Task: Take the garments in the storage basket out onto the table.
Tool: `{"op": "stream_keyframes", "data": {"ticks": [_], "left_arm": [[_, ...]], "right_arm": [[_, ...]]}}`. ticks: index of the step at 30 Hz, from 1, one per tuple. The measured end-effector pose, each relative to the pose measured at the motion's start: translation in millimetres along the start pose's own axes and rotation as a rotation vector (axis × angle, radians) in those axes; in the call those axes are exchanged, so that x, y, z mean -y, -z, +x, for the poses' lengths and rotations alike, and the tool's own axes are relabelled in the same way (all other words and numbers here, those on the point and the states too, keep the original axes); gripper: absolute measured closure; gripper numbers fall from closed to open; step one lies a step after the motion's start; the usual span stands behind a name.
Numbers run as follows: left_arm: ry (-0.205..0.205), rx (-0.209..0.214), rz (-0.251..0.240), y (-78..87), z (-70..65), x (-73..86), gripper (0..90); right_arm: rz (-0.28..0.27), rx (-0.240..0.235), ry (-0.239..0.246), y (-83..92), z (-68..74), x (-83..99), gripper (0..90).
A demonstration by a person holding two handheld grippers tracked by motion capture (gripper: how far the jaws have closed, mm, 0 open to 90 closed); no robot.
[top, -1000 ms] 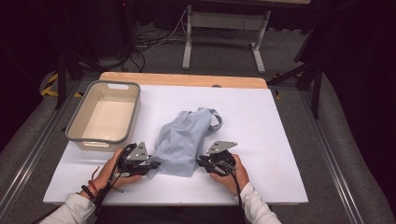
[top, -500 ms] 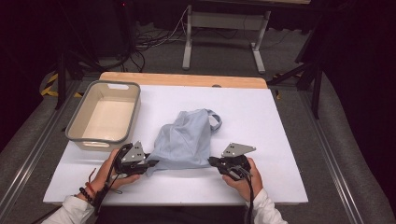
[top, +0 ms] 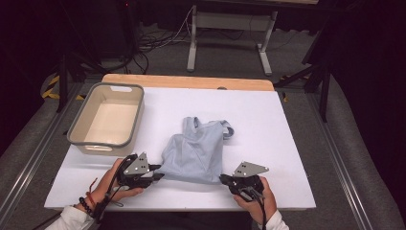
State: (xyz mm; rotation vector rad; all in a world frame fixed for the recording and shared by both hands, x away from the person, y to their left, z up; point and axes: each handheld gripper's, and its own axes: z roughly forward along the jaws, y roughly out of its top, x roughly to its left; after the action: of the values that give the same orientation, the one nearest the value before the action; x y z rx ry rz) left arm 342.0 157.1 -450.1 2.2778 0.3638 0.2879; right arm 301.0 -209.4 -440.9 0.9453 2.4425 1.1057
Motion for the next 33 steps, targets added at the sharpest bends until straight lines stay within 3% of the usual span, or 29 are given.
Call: {"op": "stream_keyframes", "data": {"ticks": [4, 5, 7, 9, 11, 17, 20, 23, 27, 33], "left_arm": [[0.034, -0.011, -0.041, 5.5, 3.9, 0.1, 50.2], [0.052, -0.013, -0.060, 7.1, 5.3, -0.4, 44.5], [0.065, -0.016, -0.084, 9.3, 7.5, -1.6, 41.4], [0.067, -0.052, -0.108, 9.9, 10.6, -5.0, 35.6], [0.079, -0.062, -0.121, 7.7, 15.1, -9.6, 30.2], [0.121, -0.073, -0.157, -5.8, 32.2, -25.3, 28.9], [0.117, -0.101, -0.156, -11.9, 37.1, -31.0, 30.5], [0.123, -0.133, -0.158, -13.8, 43.0, -36.5, 32.2], [0.147, -0.165, -0.160, -17.9, 52.7, -40.2, 33.1], [0.156, -0.147, -0.120, -30.2, 59.3, -39.5, 34.4]], "right_arm": [[0.002, -0.012, -0.001, -3.4, -2.3, 1.1, 81.1], [-0.007, -0.009, -0.003, -3.6, -3.1, 0.8, 75.4], [-0.024, 0.004, -0.013, -3.4, -5.9, 0.4, 72.5], [-0.061, 0.024, -0.024, -1.9, -10.7, -0.8, 64.7], [-0.089, 0.037, -0.035, -0.8, -16.4, -3.2, 61.9], [-0.202, 0.077, -0.048, 2.4, -36.5, -21.7, 44.6], [-0.219, 0.119, -0.047, 2.9, -46.5, -30.9, 46.2], [-0.220, 0.182, -0.027, 0.6, -56.2, -40.1, 46.7], [-0.219, 0.238, -0.054, -6.9, -75.3, -50.6, 46.9], [-0.148, 0.284, -0.086, -27.9, -101.0, -57.0, 46.5]]}}
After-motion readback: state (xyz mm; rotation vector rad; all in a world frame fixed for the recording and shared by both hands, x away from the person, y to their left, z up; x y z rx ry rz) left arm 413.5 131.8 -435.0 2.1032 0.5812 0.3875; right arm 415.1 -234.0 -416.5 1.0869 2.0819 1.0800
